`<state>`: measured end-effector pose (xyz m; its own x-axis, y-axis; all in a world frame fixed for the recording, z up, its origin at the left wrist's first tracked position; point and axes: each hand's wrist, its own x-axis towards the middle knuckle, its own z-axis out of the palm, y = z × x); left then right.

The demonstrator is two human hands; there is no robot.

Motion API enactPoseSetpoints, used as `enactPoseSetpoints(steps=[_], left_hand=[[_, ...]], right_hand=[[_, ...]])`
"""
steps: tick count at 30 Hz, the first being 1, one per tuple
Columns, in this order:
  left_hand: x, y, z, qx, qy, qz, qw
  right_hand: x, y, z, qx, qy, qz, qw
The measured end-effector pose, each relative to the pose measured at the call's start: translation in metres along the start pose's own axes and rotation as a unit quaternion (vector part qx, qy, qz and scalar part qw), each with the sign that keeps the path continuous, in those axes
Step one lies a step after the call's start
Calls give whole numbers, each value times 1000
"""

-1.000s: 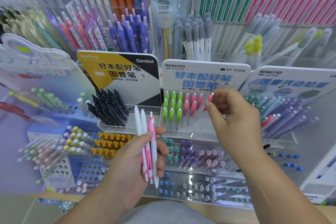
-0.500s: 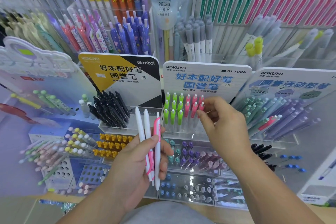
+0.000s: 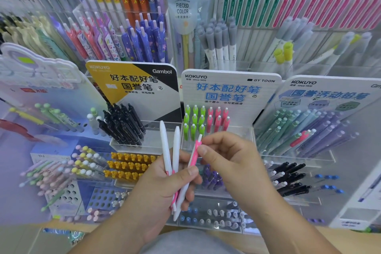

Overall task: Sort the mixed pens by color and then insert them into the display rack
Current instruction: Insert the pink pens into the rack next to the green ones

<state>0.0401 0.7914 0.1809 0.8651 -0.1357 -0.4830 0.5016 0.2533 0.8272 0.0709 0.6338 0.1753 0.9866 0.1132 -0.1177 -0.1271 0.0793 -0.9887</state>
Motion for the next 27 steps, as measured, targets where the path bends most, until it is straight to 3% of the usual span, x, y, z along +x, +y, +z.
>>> enactPoseSetpoints(steps=[13, 19, 23, 27], left_hand=[[-2, -1, -1, 1, -16, 7, 1000], [2, -8, -8, -48, 14, -15, 999], [4, -12, -13, -44, 19, -10, 999], [4, -14, -16, -46, 16, -9, 999]], right_hand=[[-3, -5, -2, 68, 4, 12, 998], [5, -41, -26, 30, 77, -100, 991], [11, -46, -36, -72, 140, -196, 968], [18, -27, -33, -148, 144, -225, 952]])
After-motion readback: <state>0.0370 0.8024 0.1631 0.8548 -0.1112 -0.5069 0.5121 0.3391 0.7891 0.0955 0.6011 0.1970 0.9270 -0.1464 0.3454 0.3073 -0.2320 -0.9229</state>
